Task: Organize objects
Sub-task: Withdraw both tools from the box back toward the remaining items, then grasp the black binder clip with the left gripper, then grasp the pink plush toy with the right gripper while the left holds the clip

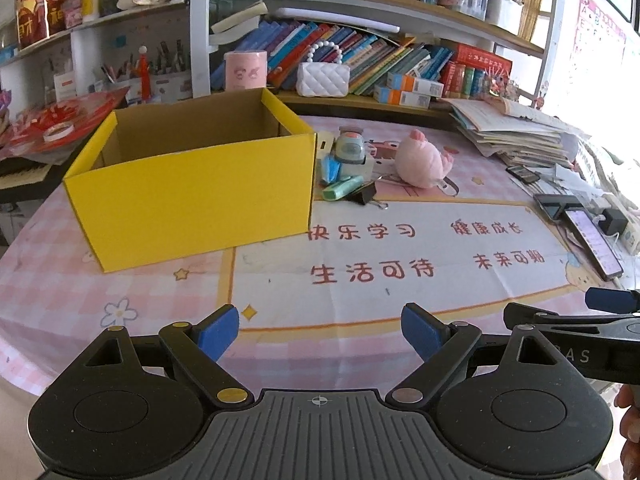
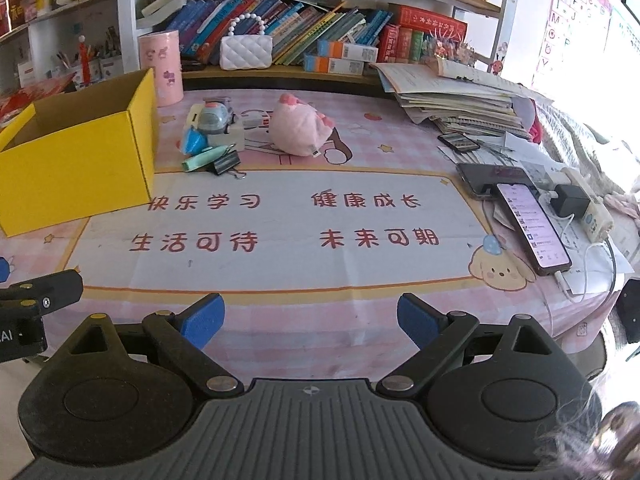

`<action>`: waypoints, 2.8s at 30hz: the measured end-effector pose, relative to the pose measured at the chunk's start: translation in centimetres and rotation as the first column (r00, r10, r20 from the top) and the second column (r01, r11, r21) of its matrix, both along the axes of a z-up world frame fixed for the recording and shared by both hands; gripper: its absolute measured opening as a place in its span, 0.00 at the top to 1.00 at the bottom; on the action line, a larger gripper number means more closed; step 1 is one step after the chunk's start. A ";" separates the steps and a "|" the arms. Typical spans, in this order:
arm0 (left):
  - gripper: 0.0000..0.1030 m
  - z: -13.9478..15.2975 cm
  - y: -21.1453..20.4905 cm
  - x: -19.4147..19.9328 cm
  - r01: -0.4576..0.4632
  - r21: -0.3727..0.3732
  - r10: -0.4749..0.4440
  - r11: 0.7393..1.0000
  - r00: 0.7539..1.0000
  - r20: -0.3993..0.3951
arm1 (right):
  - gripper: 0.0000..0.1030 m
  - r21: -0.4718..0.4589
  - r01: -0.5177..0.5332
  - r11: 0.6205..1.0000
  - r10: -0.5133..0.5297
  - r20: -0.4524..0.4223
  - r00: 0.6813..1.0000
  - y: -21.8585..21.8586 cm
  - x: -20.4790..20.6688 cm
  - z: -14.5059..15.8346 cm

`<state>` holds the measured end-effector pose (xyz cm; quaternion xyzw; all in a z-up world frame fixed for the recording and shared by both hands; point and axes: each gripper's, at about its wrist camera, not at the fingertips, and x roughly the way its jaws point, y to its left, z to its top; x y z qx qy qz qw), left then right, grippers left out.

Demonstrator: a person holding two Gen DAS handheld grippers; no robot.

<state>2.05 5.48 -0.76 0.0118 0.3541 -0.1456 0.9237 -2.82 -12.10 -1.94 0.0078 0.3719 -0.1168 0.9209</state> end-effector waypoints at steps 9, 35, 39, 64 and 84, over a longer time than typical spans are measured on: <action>0.12 0.1 -2.1 2.3 -0.005 0.008 0.005 1.000 1.000 0.005 | 0.09 0.014 -0.015 1.000 0.015 -0.005 1.000 -2.0 2.9 -0.1; 0.28 -0.9 -11.5 9.9 -0.103 0.021 0.104 0.994 0.995 -0.015 | 0.09 0.072 -0.132 0.989 0.127 0.067 0.990 -11.5 12.1 0.0; 0.33 -1.4 -12.3 11.6 -0.149 0.016 0.149 0.989 0.988 -0.028 | 0.09 0.089 -0.148 0.985 0.137 0.122 0.983 -12.5 13.4 0.6; 0.56 -6.7 -18.3 21.8 -0.525 0.098 0.531 0.845 0.846 -0.045 | 0.09 0.085 -0.156 0.984 0.147 0.110 0.983 -18.3 16.6 -0.8; 0.57 -2.6 -9.4 12.9 -0.259 -0.072 0.244 0.963 0.955 -0.165 | 0.08 -0.002 -0.400 0.916 0.398 0.112 0.911 -11.0 23.2 -3.1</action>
